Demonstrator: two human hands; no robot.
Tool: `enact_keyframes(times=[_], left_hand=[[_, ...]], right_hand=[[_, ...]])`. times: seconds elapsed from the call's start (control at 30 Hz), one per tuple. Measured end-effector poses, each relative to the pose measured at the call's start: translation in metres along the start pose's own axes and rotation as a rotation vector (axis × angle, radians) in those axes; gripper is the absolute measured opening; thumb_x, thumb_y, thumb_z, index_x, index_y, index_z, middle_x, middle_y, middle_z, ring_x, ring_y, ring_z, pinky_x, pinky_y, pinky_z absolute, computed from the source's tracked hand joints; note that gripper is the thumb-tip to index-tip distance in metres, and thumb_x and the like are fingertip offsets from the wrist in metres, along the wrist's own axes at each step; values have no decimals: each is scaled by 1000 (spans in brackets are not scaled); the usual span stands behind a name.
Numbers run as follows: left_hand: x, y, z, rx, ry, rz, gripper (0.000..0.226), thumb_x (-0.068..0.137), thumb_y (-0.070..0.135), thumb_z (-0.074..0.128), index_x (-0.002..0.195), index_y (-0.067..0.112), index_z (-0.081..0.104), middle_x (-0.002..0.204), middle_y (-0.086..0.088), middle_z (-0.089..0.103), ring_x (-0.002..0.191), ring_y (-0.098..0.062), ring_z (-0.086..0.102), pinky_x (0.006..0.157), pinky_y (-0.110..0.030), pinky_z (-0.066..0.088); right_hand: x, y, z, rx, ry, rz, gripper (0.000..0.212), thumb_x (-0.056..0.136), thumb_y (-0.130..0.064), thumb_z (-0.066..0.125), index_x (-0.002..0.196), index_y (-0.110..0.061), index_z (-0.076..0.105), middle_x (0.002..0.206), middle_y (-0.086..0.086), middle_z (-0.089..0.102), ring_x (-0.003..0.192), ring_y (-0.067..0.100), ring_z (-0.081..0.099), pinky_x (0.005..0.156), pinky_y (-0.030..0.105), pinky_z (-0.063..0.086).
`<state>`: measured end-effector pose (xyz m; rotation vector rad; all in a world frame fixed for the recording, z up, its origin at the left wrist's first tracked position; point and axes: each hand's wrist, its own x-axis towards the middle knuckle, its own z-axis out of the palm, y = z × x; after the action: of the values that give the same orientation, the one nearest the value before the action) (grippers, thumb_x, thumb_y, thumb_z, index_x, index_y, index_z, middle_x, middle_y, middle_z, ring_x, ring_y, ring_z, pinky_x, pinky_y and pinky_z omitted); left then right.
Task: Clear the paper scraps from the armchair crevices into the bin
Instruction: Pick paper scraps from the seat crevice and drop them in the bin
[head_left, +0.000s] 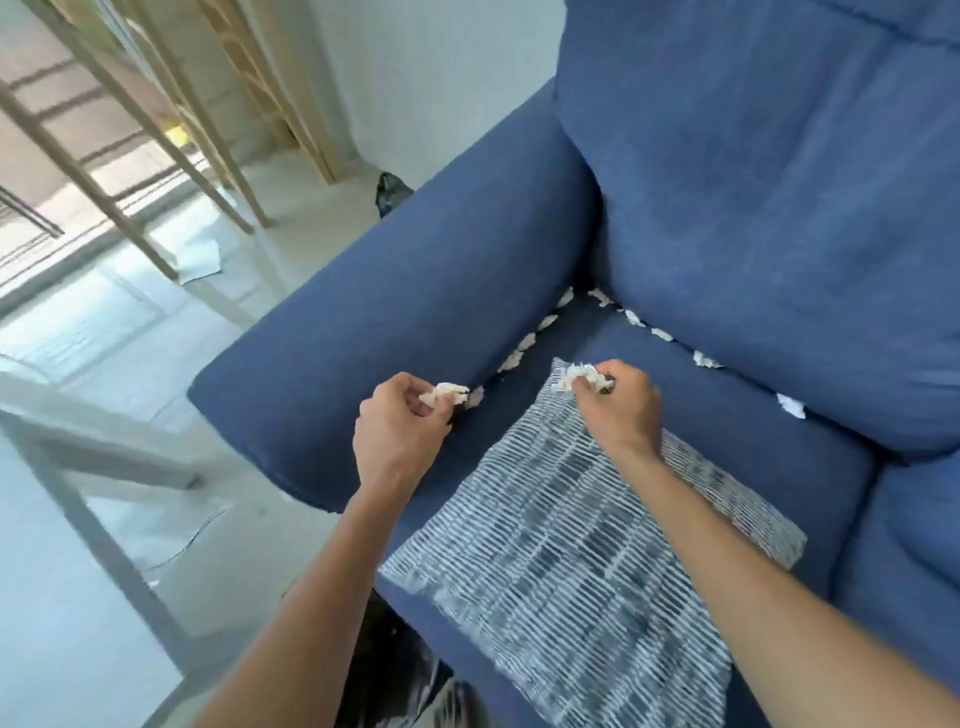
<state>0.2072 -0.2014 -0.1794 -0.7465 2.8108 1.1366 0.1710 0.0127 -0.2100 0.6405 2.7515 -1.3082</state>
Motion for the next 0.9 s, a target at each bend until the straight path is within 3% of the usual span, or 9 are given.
enact_keyframes(times=[0.1, 0.3, 0.37, 0.57, 0.67, 0.77, 0.9], left_hand=[[-33, -49, -30, 75, 54, 3, 15, 84, 43, 67, 86, 28, 63, 70, 16, 61, 70, -8, 62, 57, -26, 46], [-125, -161, -66, 96, 121, -181, 16, 86, 46, 63, 87, 29, 61, 80, 13, 66, 74, -12, 63, 60, -27, 43], [-146, -187, -75, 105, 133, -225, 13, 88, 40, 65, 89, 28, 62, 84, 9, 67, 78, -15, 64, 62, -25, 38], [-176, -245, -96, 178, 122, -295, 19, 89, 42, 62, 96, 25, 66, 89, 3, 70, 83, -21, 65, 64, -28, 45], [-188, -266, -98, 187, 123, -321, 17, 89, 39, 63, 93, 22, 66, 86, 2, 68, 80, -21, 63, 60, -27, 40], [-201, -287, -97, 198, 125, -359, 16, 89, 38, 63, 92, 23, 66, 87, 4, 67, 79, -19, 61, 58, -26, 40], [-216, -319, -86, 205, 123, -408, 14, 88, 41, 62, 90, 27, 64, 85, 8, 67, 76, -17, 62, 57, -27, 40]], right_hand=[[-47, -27, 36, -39, -62, -90, 14, 84, -27, 64, 82, -13, 65, 72, 1, 65, 74, 29, 58, 63, 39, 50], [-167, -22, 95, -133, -174, -260, 10, 87, -25, 65, 80, -18, 63, 67, -2, 63, 61, 20, 53, 52, 32, 32], [-201, -12, 111, -137, -209, -280, 11, 87, -22, 64, 78, -15, 62, 67, -2, 62, 62, 22, 53, 52, 34, 35], [-259, 20, 156, -240, -350, -379, 17, 86, -21, 64, 71, -15, 58, 63, -3, 57, 57, 17, 48, 51, 34, 36], [-278, 35, 173, -367, -424, -443, 8, 87, -17, 63, 81, -12, 66, 73, 4, 65, 66, 22, 54, 53, 33, 40], [-291, 48, 192, -473, -485, -487, 9, 90, -15, 62, 81, -11, 62, 78, 6, 65, 74, 26, 61, 54, 32, 37], [-304, 72, 212, -507, -533, -465, 5, 93, -20, 63, 96, -15, 64, 88, 2, 67, 76, 19, 61, 56, 24, 38]])
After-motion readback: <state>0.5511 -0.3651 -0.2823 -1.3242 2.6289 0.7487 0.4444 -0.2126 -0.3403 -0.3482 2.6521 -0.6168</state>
